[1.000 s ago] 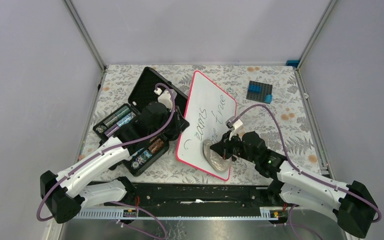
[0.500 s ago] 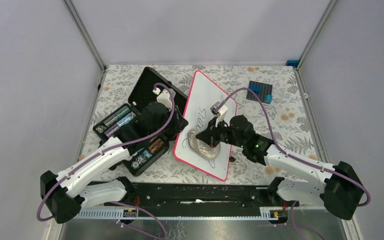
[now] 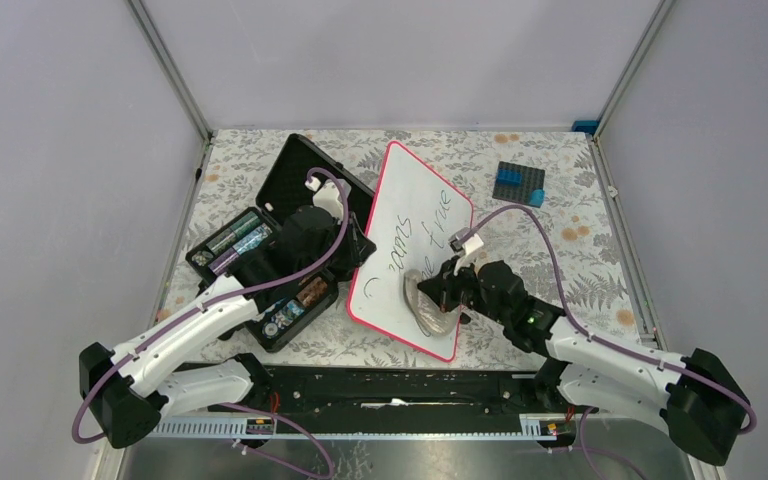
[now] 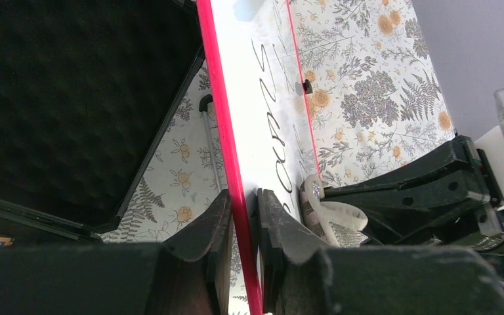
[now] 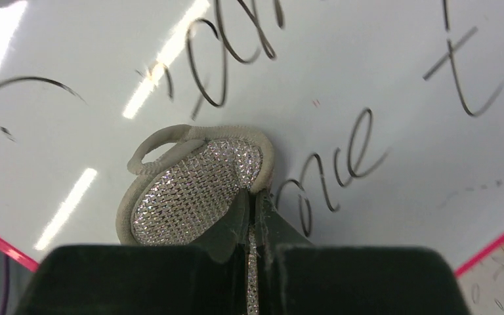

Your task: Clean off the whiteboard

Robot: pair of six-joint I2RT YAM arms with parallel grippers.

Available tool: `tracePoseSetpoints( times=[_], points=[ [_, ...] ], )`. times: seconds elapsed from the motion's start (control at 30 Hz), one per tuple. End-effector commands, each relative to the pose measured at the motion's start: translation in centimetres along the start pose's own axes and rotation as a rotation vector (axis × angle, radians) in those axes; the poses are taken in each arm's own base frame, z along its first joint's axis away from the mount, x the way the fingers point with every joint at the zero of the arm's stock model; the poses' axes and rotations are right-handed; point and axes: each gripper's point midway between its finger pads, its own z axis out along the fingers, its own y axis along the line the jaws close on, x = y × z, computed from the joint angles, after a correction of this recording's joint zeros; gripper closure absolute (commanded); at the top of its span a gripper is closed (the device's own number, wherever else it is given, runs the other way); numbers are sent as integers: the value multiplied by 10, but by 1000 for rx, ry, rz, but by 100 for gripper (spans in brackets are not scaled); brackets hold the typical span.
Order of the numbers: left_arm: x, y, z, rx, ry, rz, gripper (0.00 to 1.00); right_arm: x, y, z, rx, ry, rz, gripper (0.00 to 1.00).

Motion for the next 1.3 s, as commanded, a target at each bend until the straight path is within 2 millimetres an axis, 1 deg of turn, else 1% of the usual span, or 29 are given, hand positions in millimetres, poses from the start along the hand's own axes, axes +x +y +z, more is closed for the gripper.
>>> tracePoseSetpoints(
  times=[0.0,0.07,0.17,0.27,0.33,0.4,0.47,0.5,0.63,0.7,0.77,0.83,0.9,0.97,1.0,1.07,1.2,1.27],
  points=[
    [-5,-20,-9,91,-23,40,100,46,-40,-18,176,141,-37,100],
    [-5,-21,-9,93,-23,34,100,34,-26,-13,113,139,-54,100],
    [-6,-22,-10,97,-26,32,100,13,15,0,-63,146,-72,100],
    [-6,-22,-10,94,-27,29,100,-16,57,11,-189,88,-102,100],
    [-6,-22,-9,92,-24,20,100,-43,83,14,-250,25,-131,100],
    [-6,-23,-9,97,-25,10,100,-59,100,15,-301,-7,-138,100],
    [-6,-25,-9,100,-26,3,100,-63,112,18,-344,-8,-139,100],
    [-7,-26,-9,101,-28,0,100,-62,117,19,-363,0,-141,100],
    [-4,-28,-8,105,-19,-1,100,-50,135,25,-426,65,-184,100],
    [-3,-30,-6,107,-14,2,100,-44,145,24,-460,81,-220,100],
    [-3,-32,-4,110,-9,4,100,-38,151,22,-485,90,-245,100],
    [-3,-34,-3,111,-9,6,100,-31,152,19,-508,104,-258,100],
    [-4,-34,-4,110,-13,12,100,-22,148,17,-506,129,-263,100],
    [-6,-33,-5,106,-21,13,100,-8,136,15,-473,154,-263,100],
    [-6,-33,-6,104,-25,16,100,2,124,15,-428,171,-258,100],
    [-7,-31,-8,101,-32,15,100,15,99,14,-324,175,-245,100],
    [-5,-29,-8,95,-31,11,100,32,53,9,-133,166,-217,100],
    [-5,-29,-9,93,-28,11,100,38,34,7,-59,175,-199,100]
  ],
)
